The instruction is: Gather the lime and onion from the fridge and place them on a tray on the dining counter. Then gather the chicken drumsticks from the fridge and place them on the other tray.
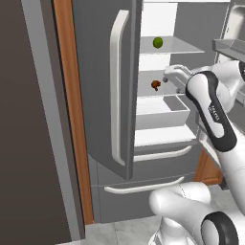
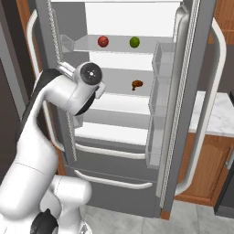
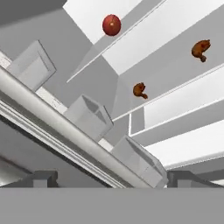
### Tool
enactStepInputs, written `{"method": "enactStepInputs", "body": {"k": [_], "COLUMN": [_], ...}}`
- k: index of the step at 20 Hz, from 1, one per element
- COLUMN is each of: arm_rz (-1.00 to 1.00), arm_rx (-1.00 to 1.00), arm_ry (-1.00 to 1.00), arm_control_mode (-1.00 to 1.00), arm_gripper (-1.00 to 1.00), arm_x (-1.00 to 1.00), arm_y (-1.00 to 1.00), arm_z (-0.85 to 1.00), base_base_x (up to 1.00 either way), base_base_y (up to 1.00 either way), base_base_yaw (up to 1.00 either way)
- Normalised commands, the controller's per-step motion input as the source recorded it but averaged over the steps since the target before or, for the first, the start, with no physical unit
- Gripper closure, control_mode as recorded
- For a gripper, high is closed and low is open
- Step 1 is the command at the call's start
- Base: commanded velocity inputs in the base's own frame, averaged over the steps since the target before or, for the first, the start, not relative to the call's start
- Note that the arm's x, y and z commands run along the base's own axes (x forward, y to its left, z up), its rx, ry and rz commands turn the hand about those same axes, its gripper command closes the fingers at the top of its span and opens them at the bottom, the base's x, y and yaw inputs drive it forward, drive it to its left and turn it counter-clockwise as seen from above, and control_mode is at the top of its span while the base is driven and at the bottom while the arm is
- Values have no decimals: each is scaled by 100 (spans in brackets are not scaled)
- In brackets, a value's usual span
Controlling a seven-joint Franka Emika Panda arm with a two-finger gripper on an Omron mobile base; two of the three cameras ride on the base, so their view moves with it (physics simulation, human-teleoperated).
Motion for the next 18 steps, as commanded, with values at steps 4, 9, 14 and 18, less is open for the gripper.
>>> {"method": "enactStepInputs", "body": {"k": [4,9,14,18], "arm_rz": [3,5,7,10], "arm_rx": [14,13,11,7], "arm_ry": [0,2,6,4], "arm_control_mode": [-100,-100,-100,-100], "arm_gripper": [-100,-100,-100,-100], "arm_x": [68,67,55,15], "arm_y": [13,25,33,48], "arm_z": [-20,-17,-11,-5], "base_base_x": [0,0,0,0], "base_base_y": [0,0,0,0], "base_base_yaw": [0,0,0,0]}}
